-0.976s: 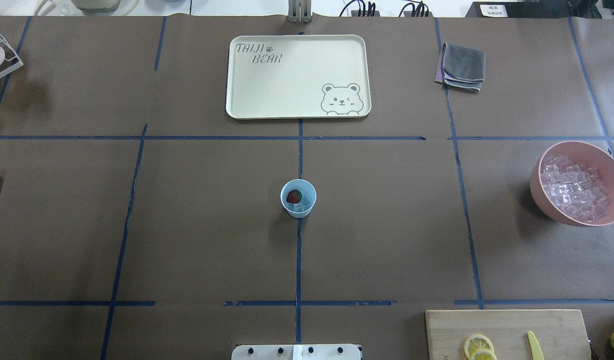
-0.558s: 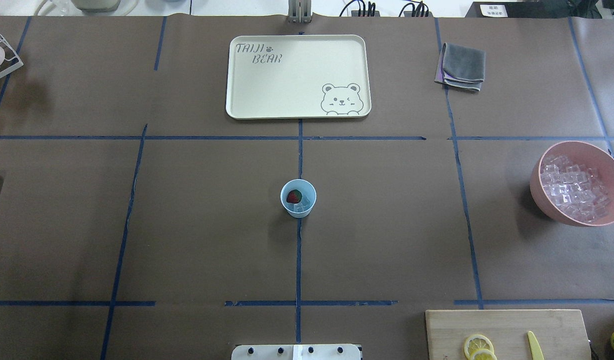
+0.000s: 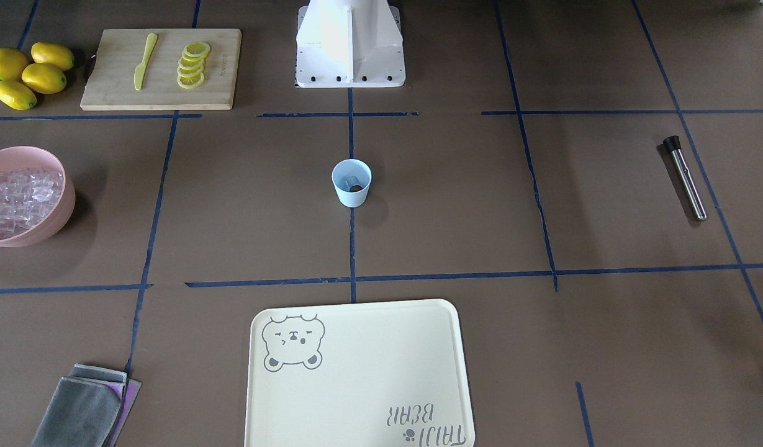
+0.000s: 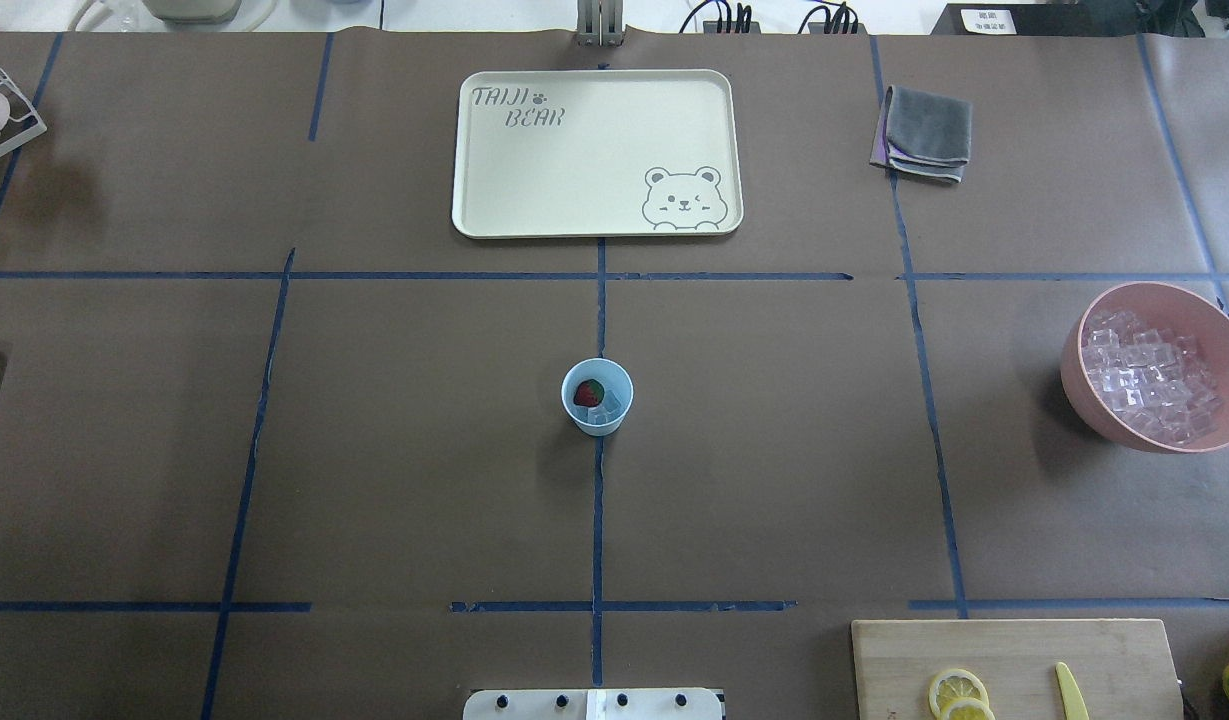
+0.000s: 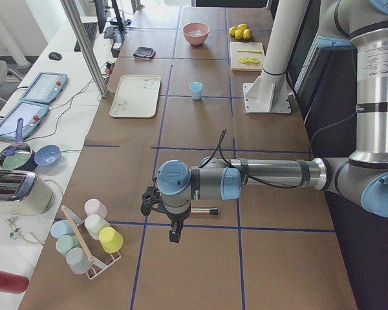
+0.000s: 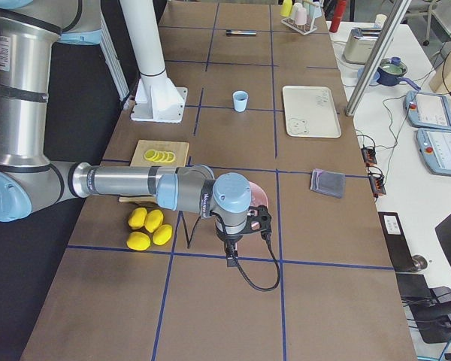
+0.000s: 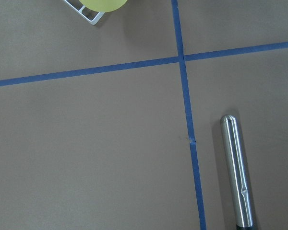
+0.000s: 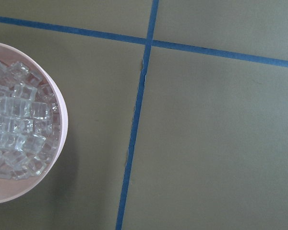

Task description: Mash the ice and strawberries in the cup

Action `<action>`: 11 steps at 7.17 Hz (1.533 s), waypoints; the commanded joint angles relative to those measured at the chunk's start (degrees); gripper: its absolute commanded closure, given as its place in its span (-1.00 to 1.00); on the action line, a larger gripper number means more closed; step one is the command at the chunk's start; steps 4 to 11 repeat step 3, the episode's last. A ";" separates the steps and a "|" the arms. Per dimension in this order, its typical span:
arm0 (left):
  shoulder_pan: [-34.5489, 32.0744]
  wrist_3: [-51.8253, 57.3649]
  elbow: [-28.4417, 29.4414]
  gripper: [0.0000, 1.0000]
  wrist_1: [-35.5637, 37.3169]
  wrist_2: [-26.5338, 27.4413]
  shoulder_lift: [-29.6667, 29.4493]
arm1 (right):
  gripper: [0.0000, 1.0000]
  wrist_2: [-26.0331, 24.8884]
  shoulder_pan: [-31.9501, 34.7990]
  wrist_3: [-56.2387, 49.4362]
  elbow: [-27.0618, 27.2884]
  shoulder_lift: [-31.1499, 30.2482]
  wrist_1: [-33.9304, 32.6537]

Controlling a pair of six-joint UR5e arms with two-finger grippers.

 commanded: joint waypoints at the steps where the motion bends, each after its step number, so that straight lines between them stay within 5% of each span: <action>1: 0.00 -0.08 0.09 -1.00 0.09 0.16 0.79 | -0.99 0.09 0.00 0.09 0.00 -0.47 0.00; 11: 0.00 0.01 0.00 -1.00 0.00 0.07 2.72 | -0.99 1.05 0.00 0.27 -0.18 -1.52 0.00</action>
